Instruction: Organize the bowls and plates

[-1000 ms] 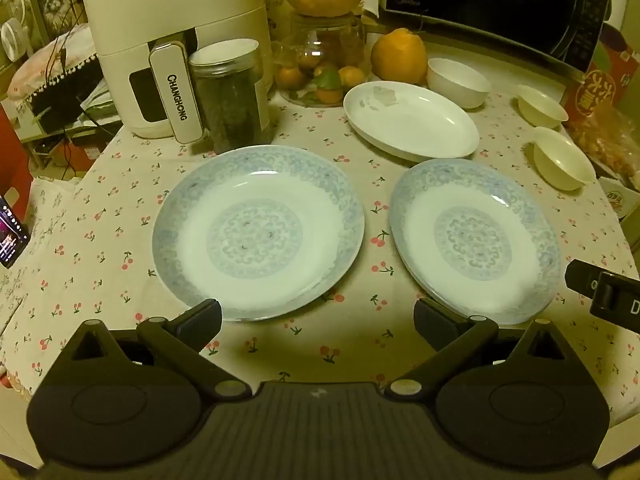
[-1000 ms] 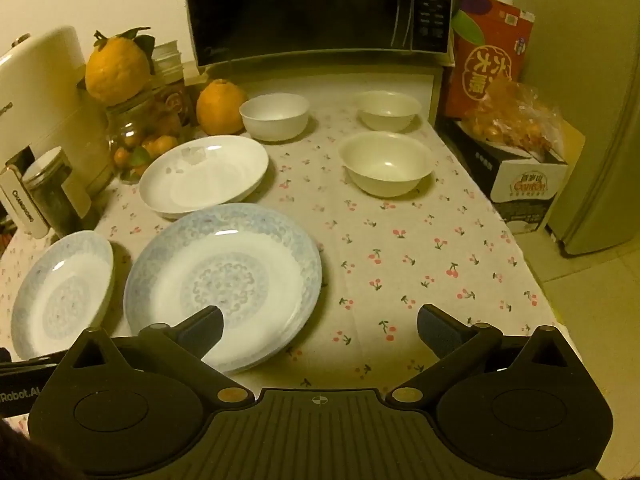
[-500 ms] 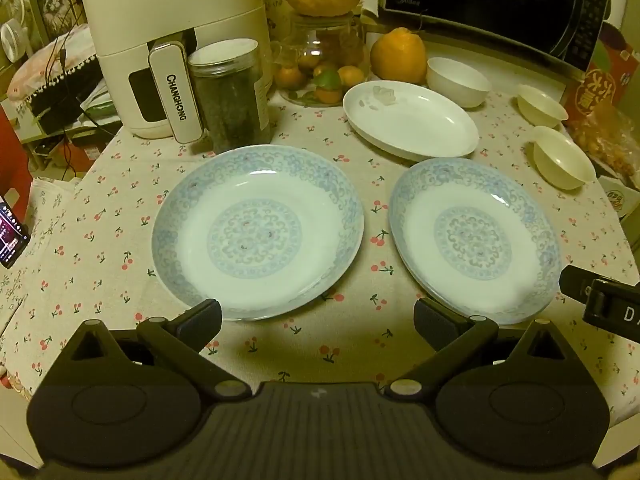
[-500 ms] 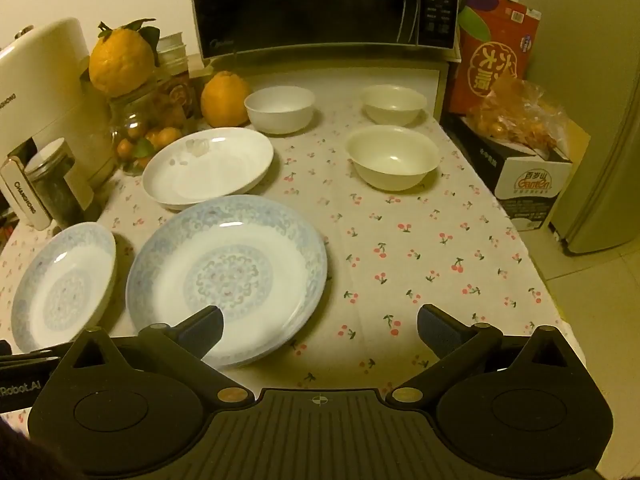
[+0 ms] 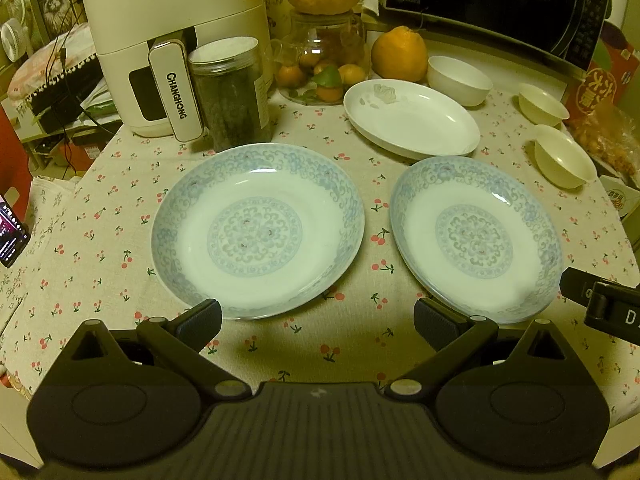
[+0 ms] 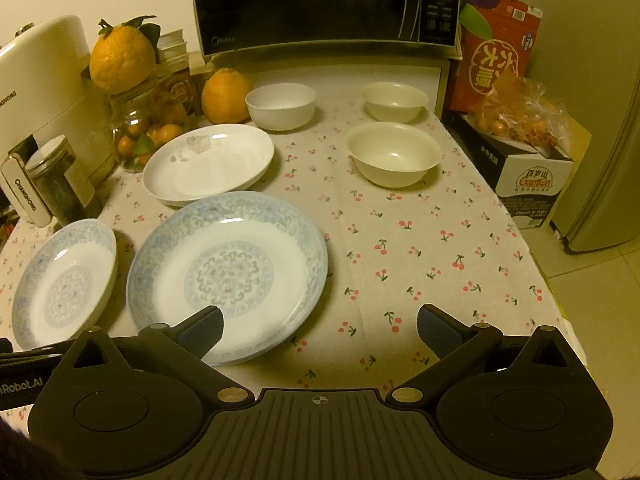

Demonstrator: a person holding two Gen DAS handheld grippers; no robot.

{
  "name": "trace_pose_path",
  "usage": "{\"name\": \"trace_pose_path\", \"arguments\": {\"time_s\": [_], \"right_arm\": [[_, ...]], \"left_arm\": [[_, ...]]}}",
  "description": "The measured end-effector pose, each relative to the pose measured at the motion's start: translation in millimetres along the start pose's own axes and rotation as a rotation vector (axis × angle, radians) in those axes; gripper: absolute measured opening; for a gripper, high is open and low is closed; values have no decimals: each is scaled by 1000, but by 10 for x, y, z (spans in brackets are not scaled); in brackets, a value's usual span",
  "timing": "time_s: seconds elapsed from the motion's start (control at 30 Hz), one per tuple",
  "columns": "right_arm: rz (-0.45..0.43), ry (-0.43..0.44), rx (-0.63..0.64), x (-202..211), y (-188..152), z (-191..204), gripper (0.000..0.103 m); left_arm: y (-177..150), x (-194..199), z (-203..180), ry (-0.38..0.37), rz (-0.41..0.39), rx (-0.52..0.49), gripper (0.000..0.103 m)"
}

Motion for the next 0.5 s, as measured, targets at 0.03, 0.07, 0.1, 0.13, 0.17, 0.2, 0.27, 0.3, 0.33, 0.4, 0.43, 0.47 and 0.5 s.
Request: {"name": "trace_pose_path", "arguments": {"time_s": [0.03, 0.07, 0.1, 0.13, 0.17, 0.2, 0.27, 0.3, 0.33, 0.4, 0.43, 0.47, 0.5], "right_arm": [[0, 0, 0, 0, -1, 1, 103], [1, -1, 0, 0, 1, 2, 103], [1, -1, 0, -1, -3, 2, 103], [1, -1, -1, 0, 0, 1, 103], [1, -1, -1, 0, 3, 0, 103], [2, -1, -1, -2, 0, -1, 103], [4, -1, -3, -12, -15, -1, 103], [5, 0, -4, -18, -21, 0, 103], [7, 0, -5, -18, -29, -1, 103], [10, 1, -4, -18, -16, 0, 103], [10, 0, -4, -17, -16, -1, 103], [10, 0, -4, -17, -10, -2, 103], [9, 0, -5, -17, -18, -2, 103]], "left_arm": [[-1, 1, 1, 0, 0, 0, 102], [-1, 0, 0, 0, 0, 0, 102], [-5, 4, 3, -1, 0, 0, 102], [-9, 6, 5, -1, 0, 0, 102], [-9, 5, 6, -2, 0, 0, 102], [-8, 7, 6, -3, -1, 0, 102], [-31, -31, 14, -6, -4, 2, 102], [-35, -36, 16, -6, -4, 2, 102], [-40, -45, 18, -6, -3, 2, 102], [-38, -39, 16, -5, -2, 1, 102], [-36, -37, 16, -6, -2, 1, 102], [-35, -38, 17, -6, -1, 1, 102], [-39, -41, 19, -6, 0, 1, 103]]}}
Point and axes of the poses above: each gripper's, at about its wrist camera, not at the fingertips, and x roughly against the way its jaws point, z to its left, y to its top, the point moved 3 cm from there along -x, roughly the way its jaws point, and after that the axes turned 14 degrees about z, right-handed, at the moved point
